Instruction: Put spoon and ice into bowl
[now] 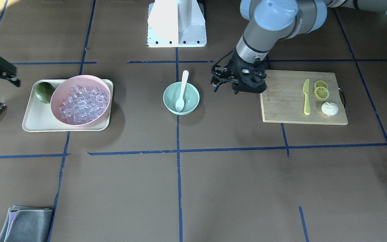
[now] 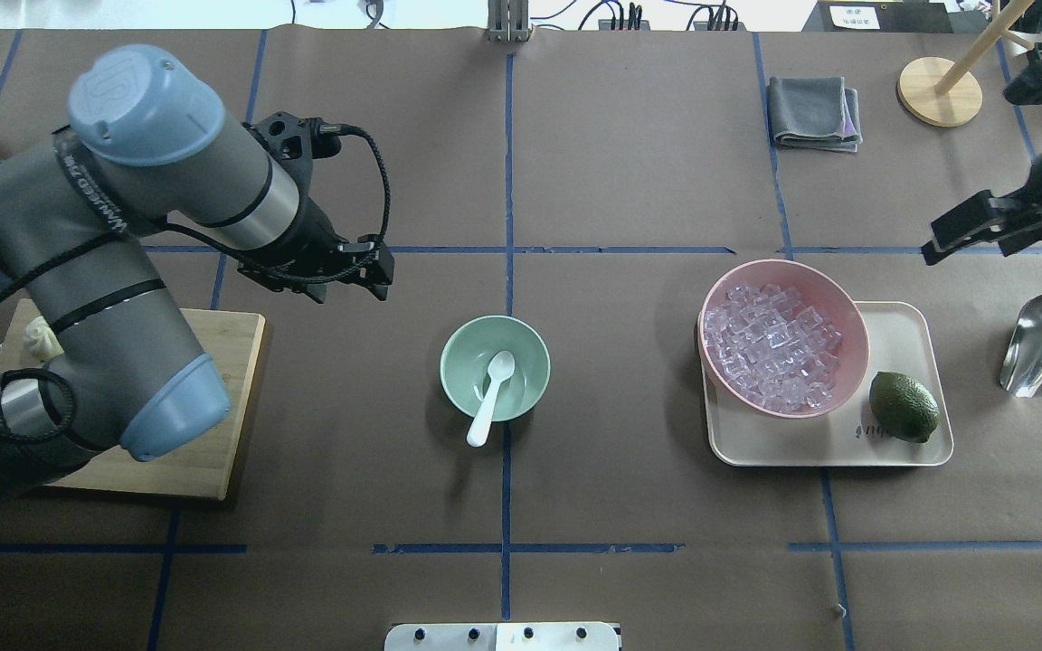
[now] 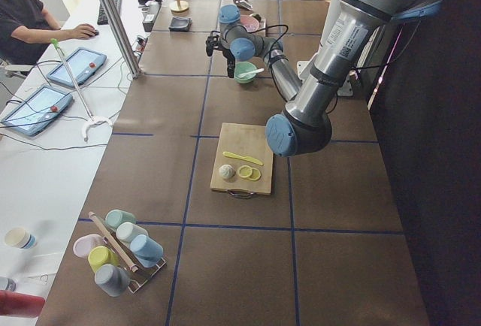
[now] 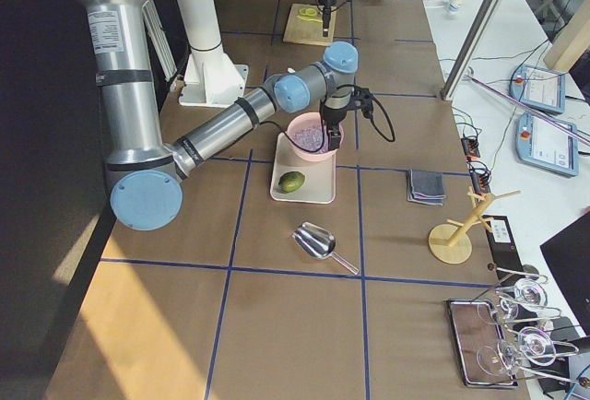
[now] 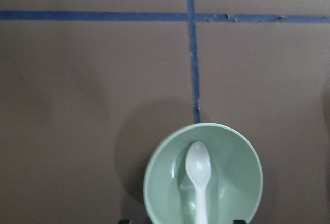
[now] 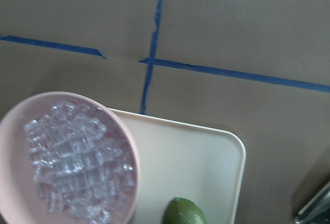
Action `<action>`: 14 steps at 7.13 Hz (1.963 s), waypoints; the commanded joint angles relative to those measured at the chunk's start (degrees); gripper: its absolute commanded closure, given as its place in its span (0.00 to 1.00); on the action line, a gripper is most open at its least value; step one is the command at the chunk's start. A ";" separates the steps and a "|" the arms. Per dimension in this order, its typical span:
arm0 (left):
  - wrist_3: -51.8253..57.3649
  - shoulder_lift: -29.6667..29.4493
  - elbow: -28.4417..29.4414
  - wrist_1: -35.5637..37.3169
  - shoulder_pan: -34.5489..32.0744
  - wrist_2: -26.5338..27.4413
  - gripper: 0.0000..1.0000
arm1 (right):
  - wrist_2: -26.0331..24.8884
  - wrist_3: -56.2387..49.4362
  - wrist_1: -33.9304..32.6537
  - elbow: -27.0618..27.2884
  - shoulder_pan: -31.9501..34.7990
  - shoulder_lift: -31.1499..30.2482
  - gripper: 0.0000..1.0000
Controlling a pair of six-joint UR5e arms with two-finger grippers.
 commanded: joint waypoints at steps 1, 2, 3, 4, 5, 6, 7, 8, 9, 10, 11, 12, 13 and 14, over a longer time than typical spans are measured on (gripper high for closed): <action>7.55 9.74 -4.89 0.57 -5.55 -6.19 0.24 | -9.96 12.06 0.56 -0.20 -12.28 4.95 0.01; 7.66 13.43 -5.08 0.14 -8.63 -9.38 0.14 | -12.68 13.21 3.17 -3.08 -15.63 7.40 0.01; 7.66 15.64 -6.39 0.39 -8.83 -8.89 0.00 | -13.40 15.57 6.33 -5.28 -16.79 7.86 0.02; 7.66 16.36 -6.49 0.31 -9.53 -9.06 0.00 | -14.11 16.90 8.01 -5.65 -17.59 7.43 0.02; 7.66 16.46 -6.23 0.22 -9.45 -8.89 0.00 | -15.85 16.83 8.03 -5.92 -17.77 6.81 0.02; 7.57 16.46 -6.14 0.31 -9.45 -8.89 0.00 | -16.65 16.83 8.03 -7.31 -18.12 6.89 0.03; 6.70 16.46 -6.31 0.40 -9.36 -8.89 0.00 | -16.75 16.83 8.03 -7.94 -18.30 6.81 0.04; 6.52 16.46 -6.31 0.40 -9.36 -8.89 0.00 | -16.66 16.83 8.03 -8.81 -18.65 6.81 0.04; 6.43 16.46 -6.49 0.40 -9.36 -8.89 0.00 | -16.57 16.91 8.03 -8.82 -18.83 6.81 0.04; 6.26 16.37 -6.49 0.40 -9.36 -8.89 0.00 | -16.57 16.92 8.03 -8.82 -19.26 5.94 0.07; 6.25 16.37 -6.57 0.40 -9.36 -8.89 0.00 | -16.49 16.92 8.03 -8.82 -19.35 5.67 0.09; 5.91 16.19 -6.49 0.40 -9.27 -8.89 0.00 | -16.49 17.00 8.03 -8.82 -19.53 5.67 0.15; 5.64 16.19 -6.57 0.40 -9.27 -8.89 0.00 | -16.40 17.00 8.03 -8.74 -19.79 5.67 0.23; 5.73 16.19 -6.49 0.40 -9.27 -8.89 0.00 | -16.49 17.00 8.03 -8.82 -19.88 5.58 0.35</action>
